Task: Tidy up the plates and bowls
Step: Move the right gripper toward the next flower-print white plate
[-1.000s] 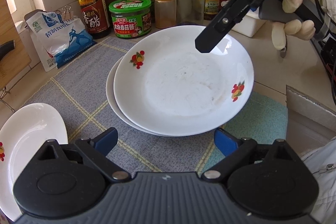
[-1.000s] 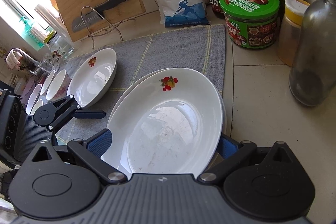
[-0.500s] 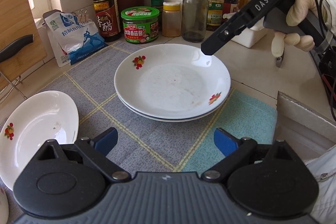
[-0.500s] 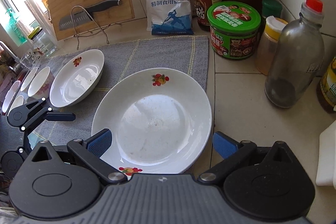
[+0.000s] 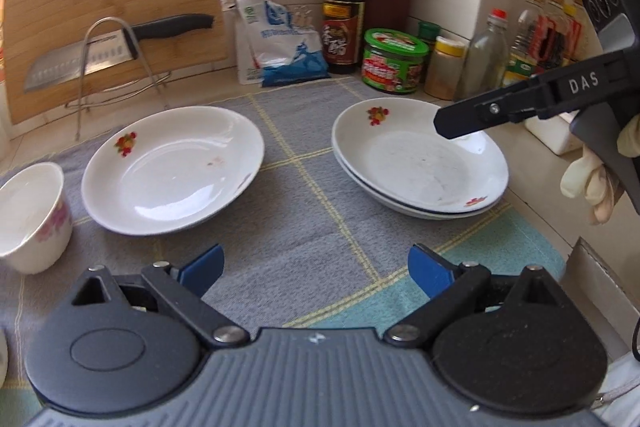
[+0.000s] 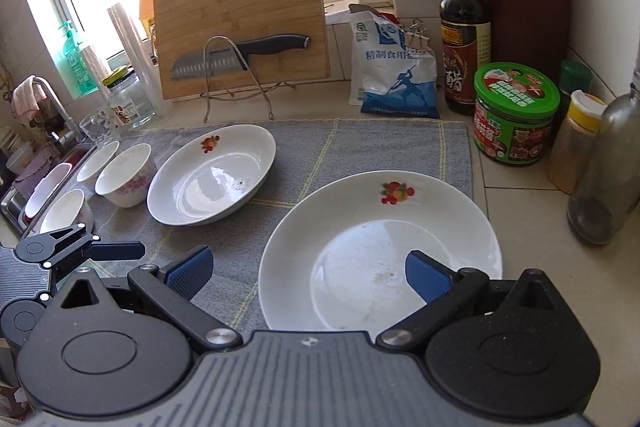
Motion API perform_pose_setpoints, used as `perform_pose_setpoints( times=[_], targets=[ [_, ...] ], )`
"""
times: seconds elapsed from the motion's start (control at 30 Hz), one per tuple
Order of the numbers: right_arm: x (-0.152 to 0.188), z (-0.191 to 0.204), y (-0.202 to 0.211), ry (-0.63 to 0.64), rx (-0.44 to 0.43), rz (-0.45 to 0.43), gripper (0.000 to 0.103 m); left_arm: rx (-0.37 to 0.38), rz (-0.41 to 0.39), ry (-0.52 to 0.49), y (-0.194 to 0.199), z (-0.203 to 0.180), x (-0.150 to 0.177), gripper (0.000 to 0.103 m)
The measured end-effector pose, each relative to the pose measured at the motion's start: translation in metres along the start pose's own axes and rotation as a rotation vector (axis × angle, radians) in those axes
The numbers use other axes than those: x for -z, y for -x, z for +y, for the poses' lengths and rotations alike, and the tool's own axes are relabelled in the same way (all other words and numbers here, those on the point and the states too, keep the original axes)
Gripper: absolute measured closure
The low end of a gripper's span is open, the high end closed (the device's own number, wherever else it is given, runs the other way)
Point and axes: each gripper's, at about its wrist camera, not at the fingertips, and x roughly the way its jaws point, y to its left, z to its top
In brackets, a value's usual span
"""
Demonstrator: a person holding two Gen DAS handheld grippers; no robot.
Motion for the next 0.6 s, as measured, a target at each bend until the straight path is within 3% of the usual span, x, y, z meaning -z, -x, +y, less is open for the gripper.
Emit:
perform_pose_setpoints(
  times=[0.3,0.6],
  targets=[
    [-0.022,0.014,-0.032,0.06,-0.097,0.034,0.0,-0.167,0.044,0.076,0.013,0.018,0.012,0.005],
    [-0.033,0.036,-0.058,0.139,-0.017,0.097,0.0,-0.219,0.049,0.104,-0.03,0.056,0.011,0.005]
  ],
)
